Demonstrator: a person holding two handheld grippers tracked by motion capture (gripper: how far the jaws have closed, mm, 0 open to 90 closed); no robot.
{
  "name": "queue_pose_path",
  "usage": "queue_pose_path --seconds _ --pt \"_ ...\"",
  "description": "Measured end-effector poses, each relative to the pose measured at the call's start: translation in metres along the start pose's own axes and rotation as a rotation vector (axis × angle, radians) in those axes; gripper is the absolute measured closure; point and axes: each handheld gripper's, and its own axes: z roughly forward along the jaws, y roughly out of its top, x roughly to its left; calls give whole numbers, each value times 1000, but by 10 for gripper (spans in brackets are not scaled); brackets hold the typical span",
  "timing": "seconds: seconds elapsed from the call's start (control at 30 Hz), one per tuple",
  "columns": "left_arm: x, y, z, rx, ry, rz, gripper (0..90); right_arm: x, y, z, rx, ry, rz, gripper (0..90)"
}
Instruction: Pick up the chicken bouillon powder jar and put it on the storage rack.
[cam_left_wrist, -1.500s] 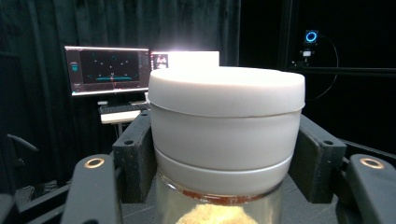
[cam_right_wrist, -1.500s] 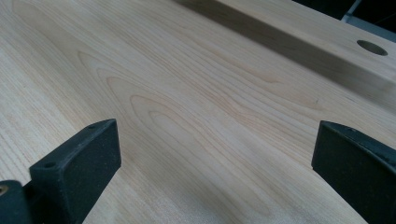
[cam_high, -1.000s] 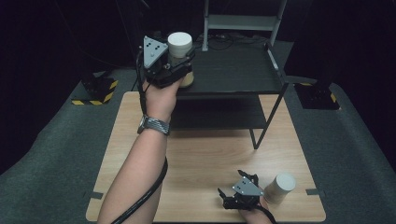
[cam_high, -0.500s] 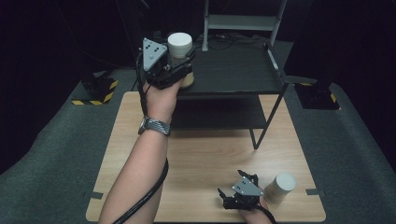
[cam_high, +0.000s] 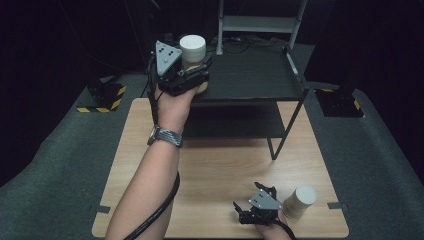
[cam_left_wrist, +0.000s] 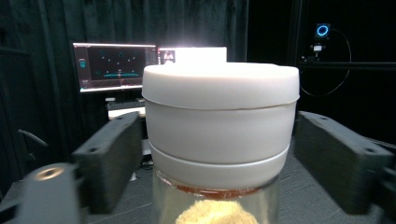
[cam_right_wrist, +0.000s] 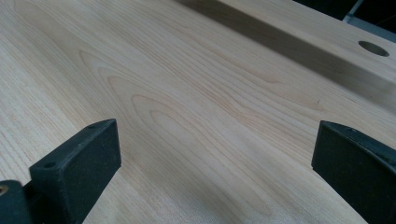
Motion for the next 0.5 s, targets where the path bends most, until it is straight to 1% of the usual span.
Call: queue_pose_path --seconds 0.1,0.13,0.3,0.4,0.5 --pt "-1 1 -2 -1 11 1 3 0 0 0 2 0 0 6" --pt "-1 2 -3 0 16 5 3 0 0 0 3 0 -1 6" --pt "-4 4 -8 1 11 15 3 0 1 0 3 0 -8 6" --pt "-5 6 -12 0 3 10 3 1 0 0 2 -1 -9 6" --pt "-7 6 -16 -2 9 22 3 1 0 0 1 -1 -8 6"
